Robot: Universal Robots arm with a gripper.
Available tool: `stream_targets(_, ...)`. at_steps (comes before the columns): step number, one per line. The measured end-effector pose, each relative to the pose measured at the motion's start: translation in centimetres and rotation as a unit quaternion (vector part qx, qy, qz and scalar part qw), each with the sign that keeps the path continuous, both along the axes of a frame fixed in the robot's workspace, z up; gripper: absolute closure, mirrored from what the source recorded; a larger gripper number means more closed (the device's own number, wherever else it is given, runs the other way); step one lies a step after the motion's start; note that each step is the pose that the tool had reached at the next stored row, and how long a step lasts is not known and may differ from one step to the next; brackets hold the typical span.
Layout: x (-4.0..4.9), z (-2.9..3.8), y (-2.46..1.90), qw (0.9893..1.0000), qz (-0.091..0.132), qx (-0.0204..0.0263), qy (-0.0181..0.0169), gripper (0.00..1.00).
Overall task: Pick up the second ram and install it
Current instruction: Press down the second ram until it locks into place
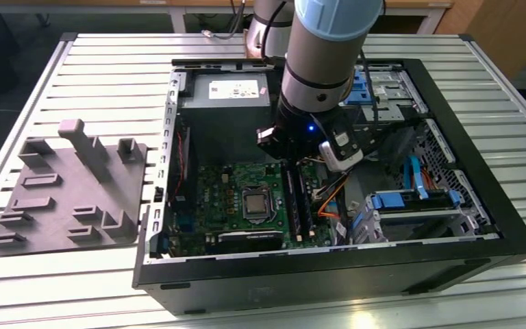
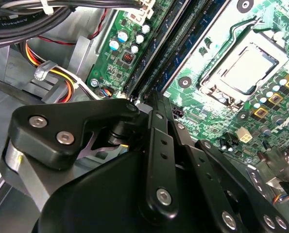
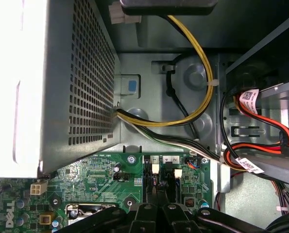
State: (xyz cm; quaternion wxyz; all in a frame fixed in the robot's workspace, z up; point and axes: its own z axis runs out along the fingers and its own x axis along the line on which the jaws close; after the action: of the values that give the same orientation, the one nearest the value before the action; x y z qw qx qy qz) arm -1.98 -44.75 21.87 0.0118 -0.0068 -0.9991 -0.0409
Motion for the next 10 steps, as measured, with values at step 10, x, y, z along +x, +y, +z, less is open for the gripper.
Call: stream_targets(10,0.0,-0.17,-0.01,1.0,0.0,-0.0001,0.0,0.89)
